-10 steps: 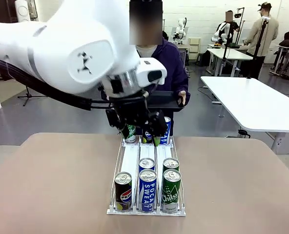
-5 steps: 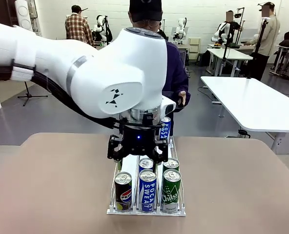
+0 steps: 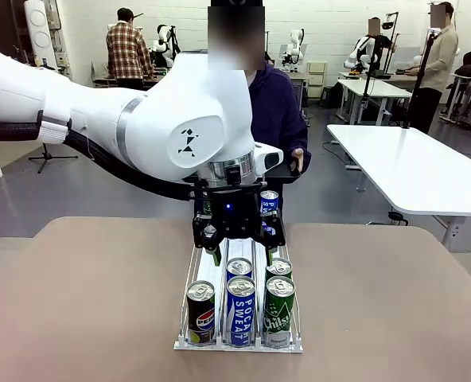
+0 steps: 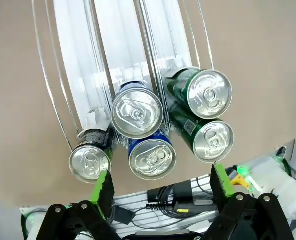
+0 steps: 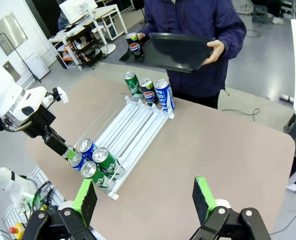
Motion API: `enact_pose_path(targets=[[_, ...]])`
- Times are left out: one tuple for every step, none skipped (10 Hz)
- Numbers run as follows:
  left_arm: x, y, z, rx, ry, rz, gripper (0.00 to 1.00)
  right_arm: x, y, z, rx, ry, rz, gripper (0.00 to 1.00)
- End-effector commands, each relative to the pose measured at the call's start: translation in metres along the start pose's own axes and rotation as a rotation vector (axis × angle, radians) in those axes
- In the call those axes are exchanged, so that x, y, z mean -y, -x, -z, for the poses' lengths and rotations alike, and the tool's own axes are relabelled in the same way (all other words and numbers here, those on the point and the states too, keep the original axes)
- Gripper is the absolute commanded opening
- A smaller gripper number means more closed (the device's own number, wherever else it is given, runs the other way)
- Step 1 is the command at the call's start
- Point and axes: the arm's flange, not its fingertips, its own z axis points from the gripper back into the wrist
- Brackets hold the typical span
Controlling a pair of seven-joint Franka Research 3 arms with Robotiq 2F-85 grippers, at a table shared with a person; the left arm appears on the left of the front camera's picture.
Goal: Retrieve and hand over the desired beverage to the person.
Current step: Pick up another can of the same type that the person held from the Automatic Can Dispenser.
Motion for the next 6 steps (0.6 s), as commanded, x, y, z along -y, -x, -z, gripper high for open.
enact_pose_path(targets=[[-0.006, 0.012, 0.012, -0.021, 0.001, 0.024, 1.0, 0.001, -0.001, 0.003, 0.007, -0.032, -0.005, 1.0], [-0.005, 0.011, 0.018, -0.027, -0.023, 0.008, 1.0, 0.001, -0.001, 0.003, 0.007, -0.032, -0.005, 1.0], [-0.003, 0.013, 0.025, -0.05, -0.049, -0.021, 1.0, 0.001, -0.001, 0.003, 0.007, -0.032, -0.005, 1.0], [-0.001, 0.014, 0.031, -0.064, -0.074, -0.059, 1.0, 0.001, -0.001, 0.003, 0.007, -0.032, -0.005, 1.0], [0.0, 0.015, 0.034, -0.061, -0.101, -0.081, 1.0, 0.001, -0.001, 0.003, 0.007, -0.032, -0.005, 1.0], [0.001, 0.015, 0.036, -0.046, -0.114, -0.099, 1.0, 0.001, -0.001, 0.003, 0.007, -0.032, -0.005, 1.0]])
